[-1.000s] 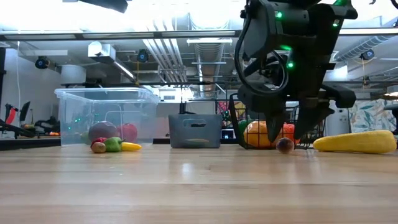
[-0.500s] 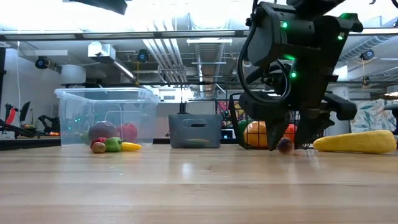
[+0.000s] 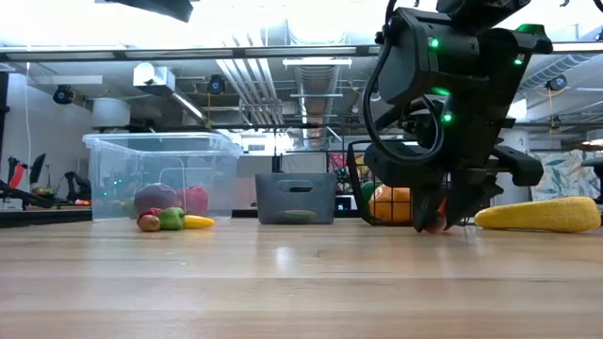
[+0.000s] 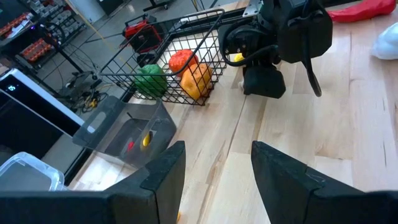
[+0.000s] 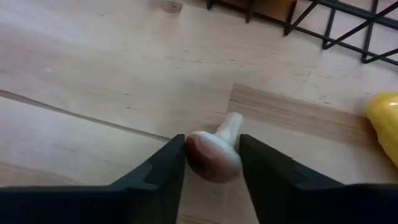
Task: Sort produce into baskets
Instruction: Put the brown mushroom into the black bin
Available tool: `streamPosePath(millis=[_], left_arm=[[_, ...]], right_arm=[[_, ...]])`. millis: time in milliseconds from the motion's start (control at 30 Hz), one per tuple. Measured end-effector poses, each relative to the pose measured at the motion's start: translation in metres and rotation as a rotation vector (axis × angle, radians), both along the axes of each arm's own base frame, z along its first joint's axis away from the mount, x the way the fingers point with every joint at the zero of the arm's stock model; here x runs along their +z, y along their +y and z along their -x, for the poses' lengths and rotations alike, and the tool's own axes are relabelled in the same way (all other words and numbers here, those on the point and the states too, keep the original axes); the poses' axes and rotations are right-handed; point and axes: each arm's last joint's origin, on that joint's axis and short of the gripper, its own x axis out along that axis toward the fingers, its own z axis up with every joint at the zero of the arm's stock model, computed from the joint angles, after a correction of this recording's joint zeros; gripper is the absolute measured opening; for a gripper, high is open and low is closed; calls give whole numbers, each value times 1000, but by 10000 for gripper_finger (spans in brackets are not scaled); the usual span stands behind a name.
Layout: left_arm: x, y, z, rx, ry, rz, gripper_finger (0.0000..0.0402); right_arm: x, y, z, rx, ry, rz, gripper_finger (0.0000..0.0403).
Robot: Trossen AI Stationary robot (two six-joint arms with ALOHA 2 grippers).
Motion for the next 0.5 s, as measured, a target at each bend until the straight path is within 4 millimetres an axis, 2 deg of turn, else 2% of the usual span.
streamPosePath(millis=[267,500], left_arm=[[0,0,0,2,-3,4,167],[0,0,0,4,-7,14,167]], right_arm=[[0,0,-1,25,8,2,80],[4,1,-4,55,10,-6,86]])
